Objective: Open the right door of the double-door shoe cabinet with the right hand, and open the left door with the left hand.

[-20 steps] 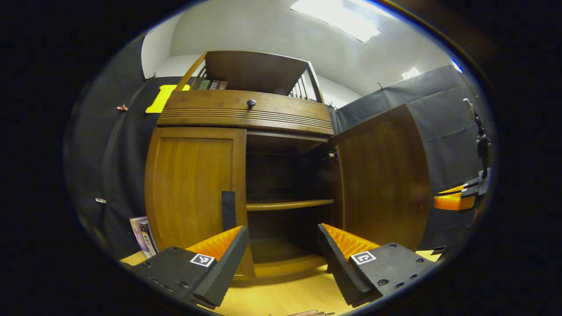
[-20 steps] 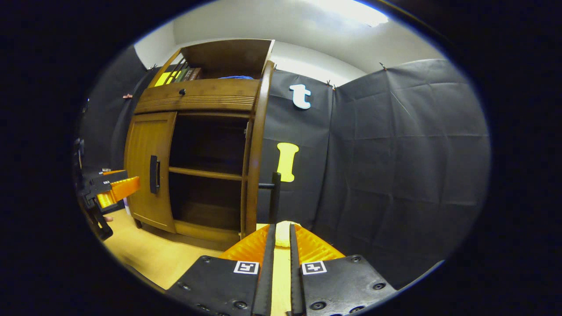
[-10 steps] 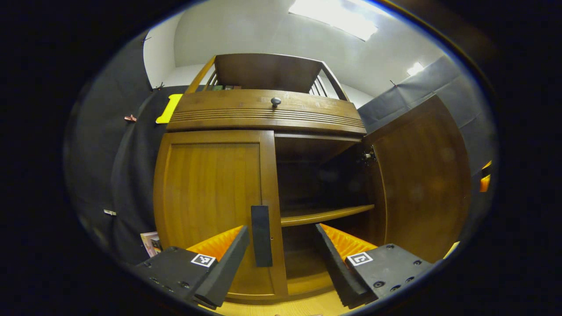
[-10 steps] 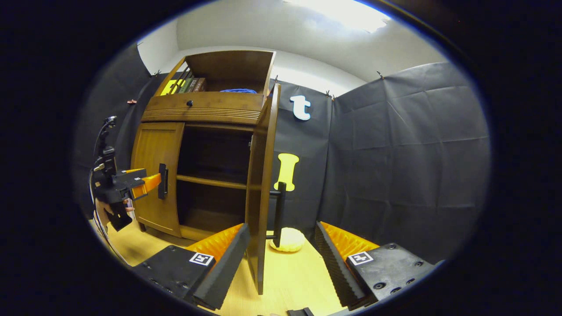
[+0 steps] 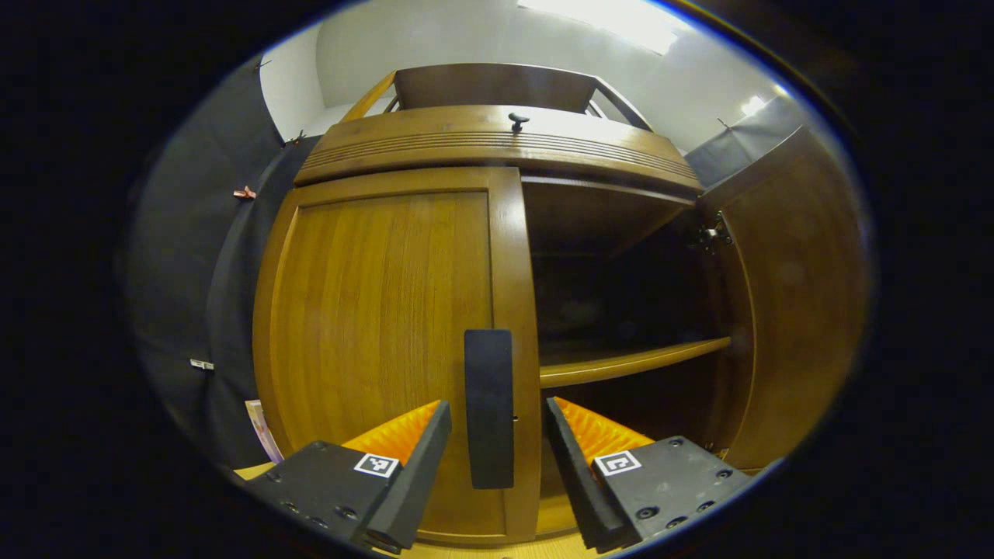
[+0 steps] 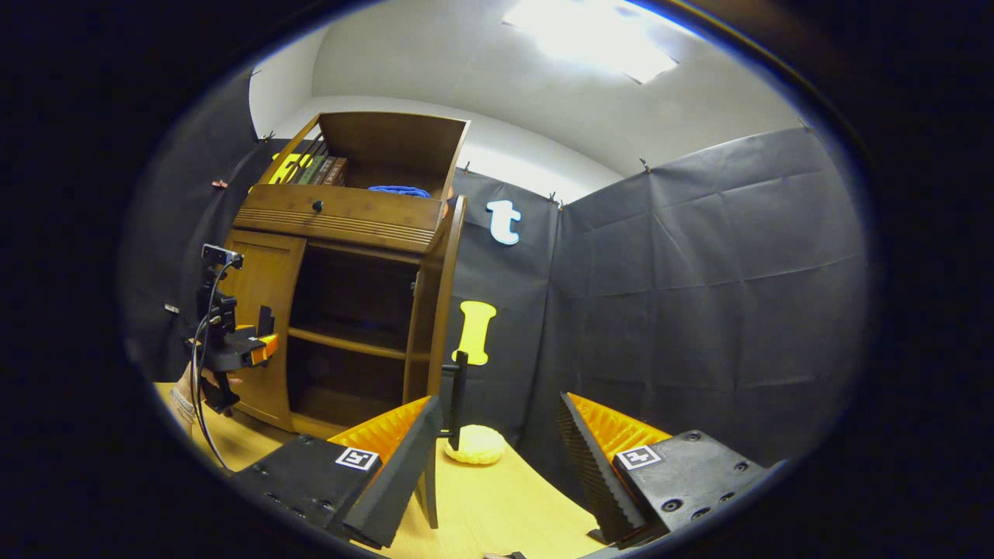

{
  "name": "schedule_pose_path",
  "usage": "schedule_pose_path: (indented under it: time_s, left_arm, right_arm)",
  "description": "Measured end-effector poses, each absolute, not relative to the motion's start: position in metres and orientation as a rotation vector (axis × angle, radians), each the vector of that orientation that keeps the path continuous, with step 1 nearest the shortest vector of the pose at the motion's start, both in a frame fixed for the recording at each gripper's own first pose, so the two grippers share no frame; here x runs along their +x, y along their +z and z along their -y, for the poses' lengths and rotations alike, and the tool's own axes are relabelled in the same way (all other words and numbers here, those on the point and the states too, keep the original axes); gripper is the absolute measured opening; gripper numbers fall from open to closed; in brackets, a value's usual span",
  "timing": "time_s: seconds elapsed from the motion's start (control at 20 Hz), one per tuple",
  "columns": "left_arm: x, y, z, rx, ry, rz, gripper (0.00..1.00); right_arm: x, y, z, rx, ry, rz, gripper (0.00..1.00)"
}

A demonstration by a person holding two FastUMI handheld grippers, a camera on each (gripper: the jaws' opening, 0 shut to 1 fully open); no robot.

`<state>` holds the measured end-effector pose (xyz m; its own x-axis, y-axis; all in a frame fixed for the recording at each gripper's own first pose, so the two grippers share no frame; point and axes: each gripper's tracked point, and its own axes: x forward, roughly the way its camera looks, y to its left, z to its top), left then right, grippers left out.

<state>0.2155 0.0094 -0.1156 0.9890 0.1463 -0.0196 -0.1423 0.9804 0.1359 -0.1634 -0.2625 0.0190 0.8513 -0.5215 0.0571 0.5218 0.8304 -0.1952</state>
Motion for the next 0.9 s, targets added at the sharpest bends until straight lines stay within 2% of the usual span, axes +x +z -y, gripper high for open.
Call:
schedule_pose_path:
  time_s: [0.2,0.35,0.5,0.75,0.9]
  left_arm:
    - [0.228,-0.119,-0.011,0.146,0.138,-0.023,0.75]
    - [0.234,-0.122,-0.003,0.135,0.084,-0.023,0.75]
    - [0.234,-0.12,-0.02,0.105,0.149,-0.015,0.73]
    - [0.232,-0.123,-0.022,0.047,0.14,-0.024,0.37]
    - [0.231,-0.121,-0.022,0.064,0.142,-0.033,0.35]
  right_arm:
    - [-0.162,0.013,0.268,-0.205,-0.571,-0.008,0.96]
    - [-0.159,0.006,0.272,-0.176,-0.567,-0.025,0.96]
    - [-0.155,-0.002,0.278,-0.158,-0.571,-0.047,0.96]
    - [-0.16,-0.005,0.284,-0.147,-0.587,-0.06,0.96]
    - [-0.166,-0.004,0.282,-0.136,-0.593,-0.059,0.95]
